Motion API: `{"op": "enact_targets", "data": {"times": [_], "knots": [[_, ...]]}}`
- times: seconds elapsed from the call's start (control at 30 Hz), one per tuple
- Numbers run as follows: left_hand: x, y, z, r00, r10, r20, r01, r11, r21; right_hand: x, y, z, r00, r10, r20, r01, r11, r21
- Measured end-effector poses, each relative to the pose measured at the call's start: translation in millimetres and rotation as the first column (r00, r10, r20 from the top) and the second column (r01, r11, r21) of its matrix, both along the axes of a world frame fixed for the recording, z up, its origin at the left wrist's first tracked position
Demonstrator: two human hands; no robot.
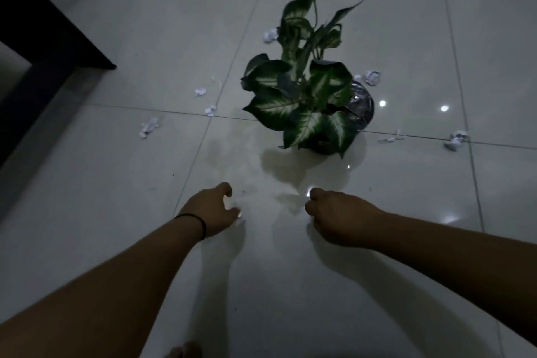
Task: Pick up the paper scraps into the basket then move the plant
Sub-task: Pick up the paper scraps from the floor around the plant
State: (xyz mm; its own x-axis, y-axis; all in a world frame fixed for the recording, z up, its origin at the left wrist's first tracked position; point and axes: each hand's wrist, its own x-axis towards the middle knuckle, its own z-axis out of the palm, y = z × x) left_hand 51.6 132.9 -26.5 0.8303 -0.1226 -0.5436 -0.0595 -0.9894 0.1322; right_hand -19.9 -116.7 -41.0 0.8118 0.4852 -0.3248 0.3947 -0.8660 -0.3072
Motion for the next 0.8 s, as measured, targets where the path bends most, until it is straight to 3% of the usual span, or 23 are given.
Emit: {"op": "enact_targets", "data": {"times": [0.17,0.5,0.8], "knots": [[-2,13,-28,1.0,-0.026,-0.002,0.026,1.0,0.014,5,18,0,0.994,0.05,0.097,-0.05,0.999,-0.002],[4,10,-46,0.988,-0.139,0.061,0.139,0.99,0.006,12,9,3,0.997,0.015,0.076,-0.012,0.999,-0.046],[54,30,-3,0.992,0.059,0.112,-0.035,0.979,-0.202,42,43,10,0.999,0.018,-0.03,-0.021,0.995,-0.097]]}}
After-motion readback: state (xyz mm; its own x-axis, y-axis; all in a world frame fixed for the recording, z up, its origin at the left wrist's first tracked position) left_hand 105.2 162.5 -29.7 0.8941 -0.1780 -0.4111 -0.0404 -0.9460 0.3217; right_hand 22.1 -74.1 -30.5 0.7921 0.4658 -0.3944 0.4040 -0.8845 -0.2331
